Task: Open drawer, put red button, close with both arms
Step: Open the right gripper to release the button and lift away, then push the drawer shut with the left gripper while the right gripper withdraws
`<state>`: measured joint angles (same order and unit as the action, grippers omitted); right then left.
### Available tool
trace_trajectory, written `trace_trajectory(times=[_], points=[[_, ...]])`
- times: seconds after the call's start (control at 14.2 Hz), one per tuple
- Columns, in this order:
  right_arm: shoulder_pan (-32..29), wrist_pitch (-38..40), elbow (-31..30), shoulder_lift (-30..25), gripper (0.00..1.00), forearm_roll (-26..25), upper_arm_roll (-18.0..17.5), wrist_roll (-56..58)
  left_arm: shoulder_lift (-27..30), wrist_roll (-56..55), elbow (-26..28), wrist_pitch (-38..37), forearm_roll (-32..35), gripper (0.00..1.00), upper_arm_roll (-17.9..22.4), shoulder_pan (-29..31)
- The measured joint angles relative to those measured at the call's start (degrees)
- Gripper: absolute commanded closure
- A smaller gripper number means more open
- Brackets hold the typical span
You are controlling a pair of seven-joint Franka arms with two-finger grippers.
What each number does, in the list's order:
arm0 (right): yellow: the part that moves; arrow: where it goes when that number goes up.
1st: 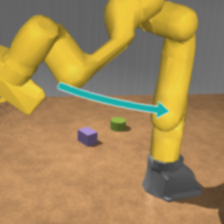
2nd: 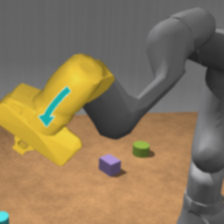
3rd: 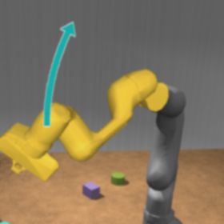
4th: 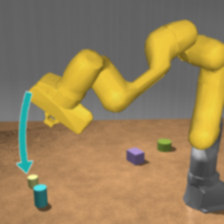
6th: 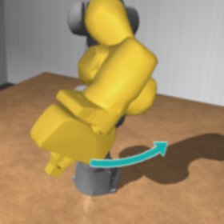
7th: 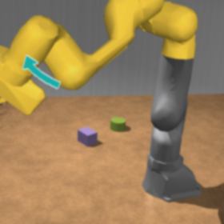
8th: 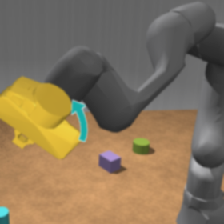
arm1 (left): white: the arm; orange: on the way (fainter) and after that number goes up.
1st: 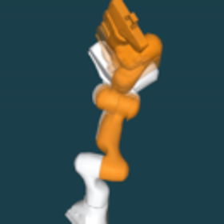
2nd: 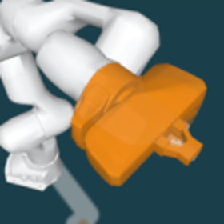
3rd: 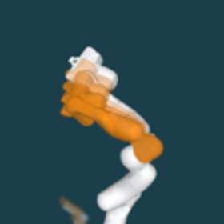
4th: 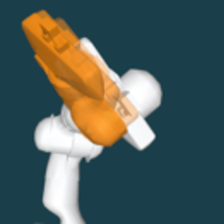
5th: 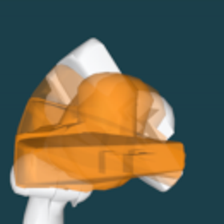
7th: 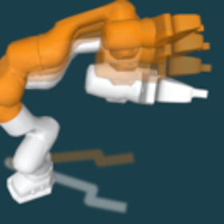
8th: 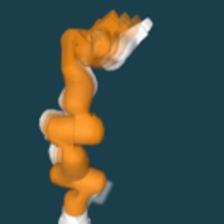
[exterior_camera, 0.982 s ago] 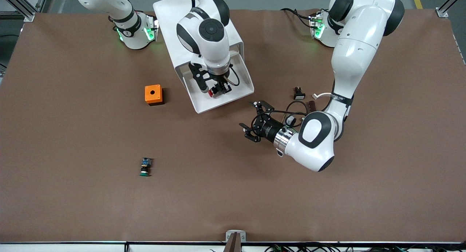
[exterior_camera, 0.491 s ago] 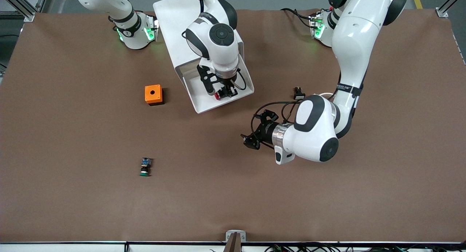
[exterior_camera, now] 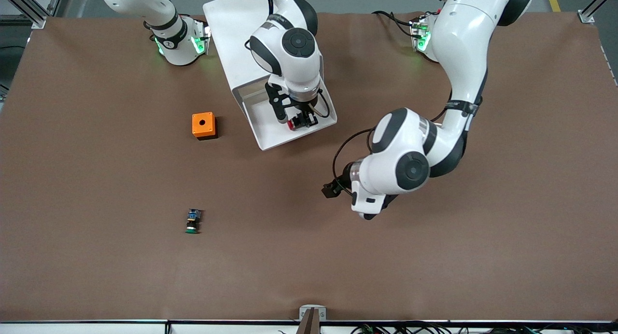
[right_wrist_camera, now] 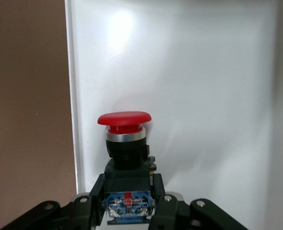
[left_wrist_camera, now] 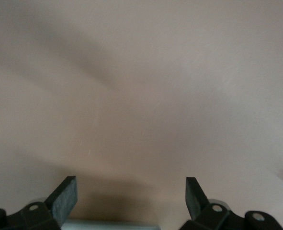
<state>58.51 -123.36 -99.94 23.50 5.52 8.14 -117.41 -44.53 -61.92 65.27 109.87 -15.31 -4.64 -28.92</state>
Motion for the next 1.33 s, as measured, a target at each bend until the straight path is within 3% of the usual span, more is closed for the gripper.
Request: trace_trajectory(times=[0.07, 0.14, 0.42, 0.7, 1.05, 1.33], points=[[0.1, 0.7, 0.1, 0.0, 0.19, 0.0, 0.0, 0.0, 0.0, 0.0, 0.0, 1.9, 2.9, 0.00, -0.1, -1.0], [0.2, 1.7, 0.2, 0.0, 0.00, -0.3, 0.0, 0.0, 0.0, 0.0, 0.1, 3.4, 5.1, 0.00, -0.2, -1.8], [0.3, 4.7, 1.5, 0.0, 0.00, -2.7, 0.1, 0.8, 0.0, 0.0, 0.7, 4.7, 8.3, 0.00, -0.3, -3.2], [-2.0, 14.1, 8.2, 0.0, 0.00, -3.1, 1.5, 12.5, 0.0, 0.0, 1.1, 4.7, 9.4, 0.00, -0.4, -4.4], [-13.4, 25.9, 16.8, -0.7, 0.00, -3.1, 2.2, 42.1, 0.0, 0.0, 2.6, 4.7, 10.3, 0.00, -0.5, -5.4], [-25.6, 31.3, 19.5, -2.8, 0.00, -3.1, 2.5, 68.5, 0.9, 0.0, 5.5, 4.7, 10.5, 0.00, -1.2, -7.9]])
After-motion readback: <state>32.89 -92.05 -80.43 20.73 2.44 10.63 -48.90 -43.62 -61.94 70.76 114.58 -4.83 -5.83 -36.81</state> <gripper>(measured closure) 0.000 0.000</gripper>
